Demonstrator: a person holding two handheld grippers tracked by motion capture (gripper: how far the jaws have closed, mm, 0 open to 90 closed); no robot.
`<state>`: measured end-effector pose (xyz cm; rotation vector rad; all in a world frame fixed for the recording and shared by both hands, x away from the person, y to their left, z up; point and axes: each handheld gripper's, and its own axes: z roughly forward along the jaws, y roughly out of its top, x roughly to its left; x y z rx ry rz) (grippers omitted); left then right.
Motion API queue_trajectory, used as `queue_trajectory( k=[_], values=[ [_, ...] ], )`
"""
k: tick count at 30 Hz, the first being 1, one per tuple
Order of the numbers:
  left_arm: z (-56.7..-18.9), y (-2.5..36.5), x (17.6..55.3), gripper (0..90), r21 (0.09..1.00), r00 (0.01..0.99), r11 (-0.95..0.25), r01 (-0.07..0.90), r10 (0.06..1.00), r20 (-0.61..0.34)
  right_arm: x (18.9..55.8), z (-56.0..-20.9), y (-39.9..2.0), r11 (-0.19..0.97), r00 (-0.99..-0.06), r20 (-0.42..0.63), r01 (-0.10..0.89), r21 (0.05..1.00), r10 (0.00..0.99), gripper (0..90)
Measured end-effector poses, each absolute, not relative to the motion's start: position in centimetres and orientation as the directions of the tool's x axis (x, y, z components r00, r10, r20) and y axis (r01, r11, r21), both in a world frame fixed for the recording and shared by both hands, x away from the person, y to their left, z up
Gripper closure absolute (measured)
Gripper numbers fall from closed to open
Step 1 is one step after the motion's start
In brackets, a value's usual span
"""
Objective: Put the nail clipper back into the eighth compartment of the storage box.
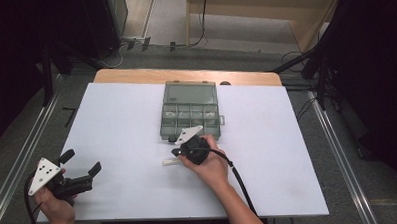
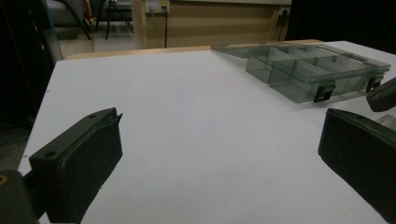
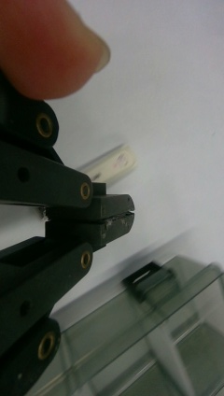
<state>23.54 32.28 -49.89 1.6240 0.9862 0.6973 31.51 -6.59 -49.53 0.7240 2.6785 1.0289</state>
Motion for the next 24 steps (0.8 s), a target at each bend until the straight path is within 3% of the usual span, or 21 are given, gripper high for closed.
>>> queue_trajectory(
  k=[6,24],
  values=[
    [-49.9,32.3,23.6,0.0,0.962,0.488,-0.096,0.255,0.872,-0.042,32.0,-50.5,-7.3,0.683,-0.864,-0.007,0.393,0.615,0.503,90.0],
    [-49.9,32.3,23.6,0.0,0.962,0.486,-0.097,0.256,0.873,-0.042,29.7,-50.6,-8.2,0.690,-0.877,0.044,0.407,0.598,0.479,90.0]
  ],
)
